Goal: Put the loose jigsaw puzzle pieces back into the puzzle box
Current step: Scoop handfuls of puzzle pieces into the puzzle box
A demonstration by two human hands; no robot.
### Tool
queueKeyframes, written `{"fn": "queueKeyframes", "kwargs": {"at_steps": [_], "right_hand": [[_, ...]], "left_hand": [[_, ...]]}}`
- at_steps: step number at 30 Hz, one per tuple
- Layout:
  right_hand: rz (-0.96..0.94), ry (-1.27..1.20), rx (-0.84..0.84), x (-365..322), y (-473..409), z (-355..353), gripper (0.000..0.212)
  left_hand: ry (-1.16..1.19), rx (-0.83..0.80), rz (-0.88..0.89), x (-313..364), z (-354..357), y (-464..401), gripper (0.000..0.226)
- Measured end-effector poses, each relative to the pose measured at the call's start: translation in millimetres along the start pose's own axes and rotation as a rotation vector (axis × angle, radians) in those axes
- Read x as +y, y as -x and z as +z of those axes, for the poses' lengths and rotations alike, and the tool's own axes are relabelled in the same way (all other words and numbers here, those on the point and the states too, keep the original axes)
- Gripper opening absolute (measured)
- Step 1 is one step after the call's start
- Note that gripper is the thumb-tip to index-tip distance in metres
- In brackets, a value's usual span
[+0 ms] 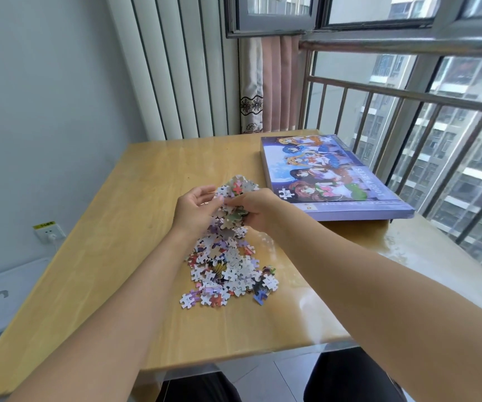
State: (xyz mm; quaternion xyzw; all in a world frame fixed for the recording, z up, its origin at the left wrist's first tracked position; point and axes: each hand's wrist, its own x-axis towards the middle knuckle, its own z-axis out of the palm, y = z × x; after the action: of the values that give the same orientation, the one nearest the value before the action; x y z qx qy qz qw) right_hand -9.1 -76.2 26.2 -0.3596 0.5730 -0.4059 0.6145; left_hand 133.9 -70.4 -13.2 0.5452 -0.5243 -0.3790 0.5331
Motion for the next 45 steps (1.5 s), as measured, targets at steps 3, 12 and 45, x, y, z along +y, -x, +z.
{"fn": "queueKeyframes", "kwargs": {"at_steps": [3,12,45], "right_hand": [[0.018,0.029,-0.067,1.3,2.0,2.5,0.019],[0.040,-0.087,-0.202,2.1,10.6,-4.3,0.039],[-0.196,-0.069,-0.070,9.8,58.7,-34.0,0.032]], "left_hand": [[-0.012,0.013,-0.021,-2.3,1.3,2.1,0.028],[-0.080,-0.019,-0.011,-2.3,11.2,7.4,0.023],[-0.274,0.060,0.162,0.8,-3.9,38.0,0.036]]}}
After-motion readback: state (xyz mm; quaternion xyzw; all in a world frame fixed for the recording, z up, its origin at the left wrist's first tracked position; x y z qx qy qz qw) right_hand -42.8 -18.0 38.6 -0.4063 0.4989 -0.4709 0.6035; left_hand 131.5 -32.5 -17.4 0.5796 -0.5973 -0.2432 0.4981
